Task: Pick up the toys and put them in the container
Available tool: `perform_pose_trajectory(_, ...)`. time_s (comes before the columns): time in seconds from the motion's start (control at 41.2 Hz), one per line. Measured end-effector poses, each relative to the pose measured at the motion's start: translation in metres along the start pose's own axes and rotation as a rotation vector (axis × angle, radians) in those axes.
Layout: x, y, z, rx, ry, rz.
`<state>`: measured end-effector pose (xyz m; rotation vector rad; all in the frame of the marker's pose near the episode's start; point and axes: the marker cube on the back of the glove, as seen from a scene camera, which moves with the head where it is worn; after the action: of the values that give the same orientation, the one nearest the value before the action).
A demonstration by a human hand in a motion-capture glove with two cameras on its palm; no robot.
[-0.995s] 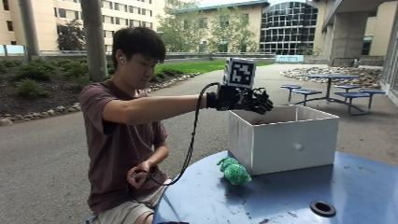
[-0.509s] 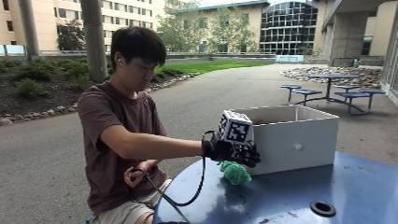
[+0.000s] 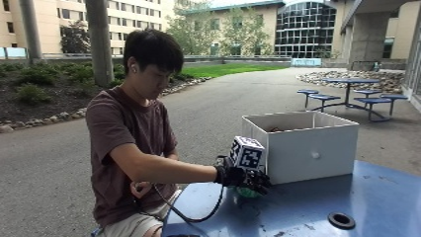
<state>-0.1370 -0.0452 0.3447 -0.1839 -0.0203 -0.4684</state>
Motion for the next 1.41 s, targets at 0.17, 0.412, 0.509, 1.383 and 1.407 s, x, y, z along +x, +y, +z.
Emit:
perform_pose_trajectory(0.17, -0.002, 0.0, 0.014, -0.009, -0.026, 0.014)
perform_pose_trajectory(0.412, -0.003, -0.003, 0.026, 0.056, -0.05, 0.037)
perform_pose_trajectory(0.509, -0.001, -0.001, 0.028, 0.075, -0.056, 0.043)
perform_pose_trajectory(1.383, -0.002, -0.019, 0.004, 0.451, -0.205, 0.087)
perform_pose_trajectory(1.407, -0.001, -0.017, 0.0, 0.42, -0.204, 0.086)
